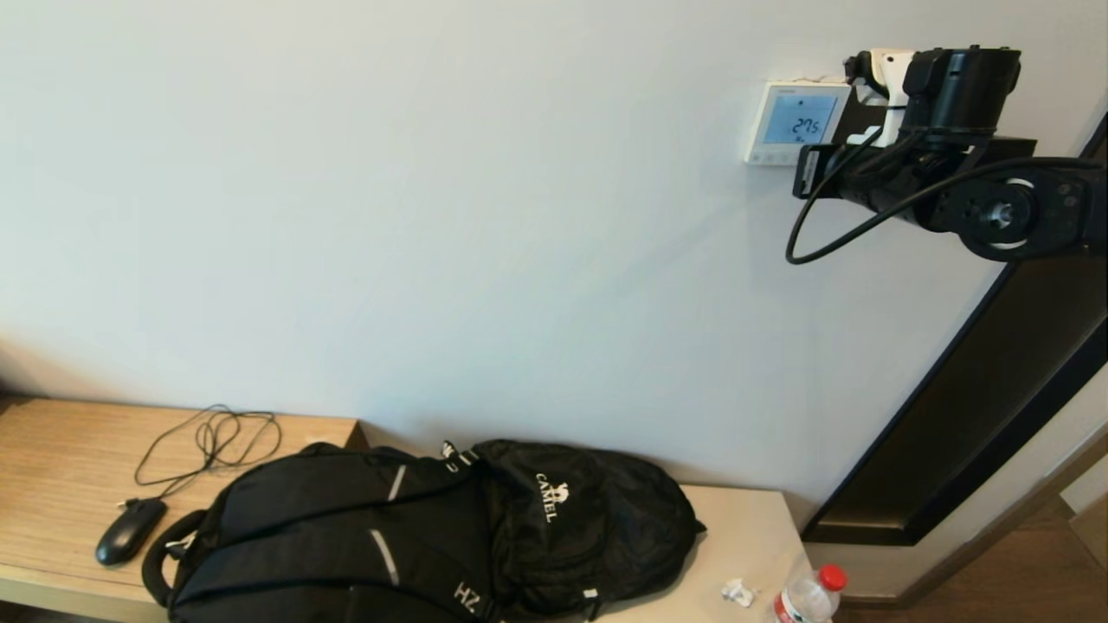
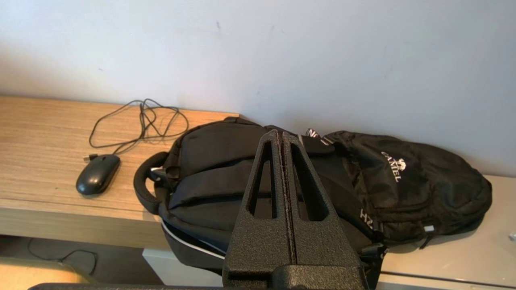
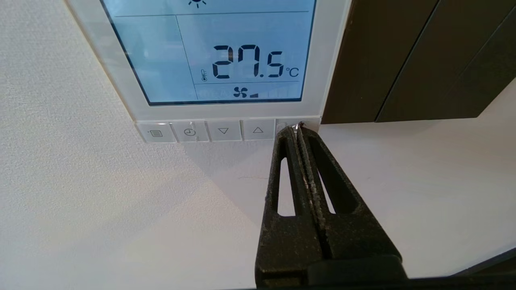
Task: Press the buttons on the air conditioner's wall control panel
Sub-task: Turn on the central air conditioner
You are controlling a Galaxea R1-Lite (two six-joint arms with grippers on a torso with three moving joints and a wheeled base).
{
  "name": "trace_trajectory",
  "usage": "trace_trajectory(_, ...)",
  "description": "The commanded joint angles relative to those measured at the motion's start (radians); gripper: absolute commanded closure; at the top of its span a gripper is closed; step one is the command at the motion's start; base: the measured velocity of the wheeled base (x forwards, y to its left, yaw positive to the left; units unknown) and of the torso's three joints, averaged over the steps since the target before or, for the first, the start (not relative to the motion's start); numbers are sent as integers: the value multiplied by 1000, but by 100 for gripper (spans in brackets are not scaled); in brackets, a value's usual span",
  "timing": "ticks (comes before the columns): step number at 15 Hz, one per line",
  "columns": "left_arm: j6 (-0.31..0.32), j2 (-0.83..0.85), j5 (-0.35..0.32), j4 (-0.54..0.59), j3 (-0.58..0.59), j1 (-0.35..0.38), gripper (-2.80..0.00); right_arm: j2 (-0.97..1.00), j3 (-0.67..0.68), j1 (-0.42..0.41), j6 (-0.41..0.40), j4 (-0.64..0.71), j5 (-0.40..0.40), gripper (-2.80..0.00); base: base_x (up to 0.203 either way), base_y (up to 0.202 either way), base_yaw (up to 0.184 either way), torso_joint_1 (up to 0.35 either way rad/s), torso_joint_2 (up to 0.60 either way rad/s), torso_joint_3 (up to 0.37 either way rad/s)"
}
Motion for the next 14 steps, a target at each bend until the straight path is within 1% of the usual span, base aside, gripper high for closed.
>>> trace_trajectory(1, 0, 0, 0, 0, 0, 0, 0, 7, -4, 0, -1, -1, -1, 0, 0, 0, 0, 0, 0, 0)
trace_trajectory(8, 0, 0, 0, 0, 0, 0, 0, -35, 4, 10, 2, 1, -3, 0, 0, 0, 0, 0, 0, 0)
trace_trajectory(11, 0, 0, 0, 0, 0, 0, 0, -56, 12, 48, 2, 2, -27, 0, 0, 0, 0, 0, 0, 0)
trace_trajectory(14, 0, 0, 0, 0, 0, 0, 0, -43, 12, 68, 2, 0, -37, 0, 0, 0, 0, 0, 0, 0)
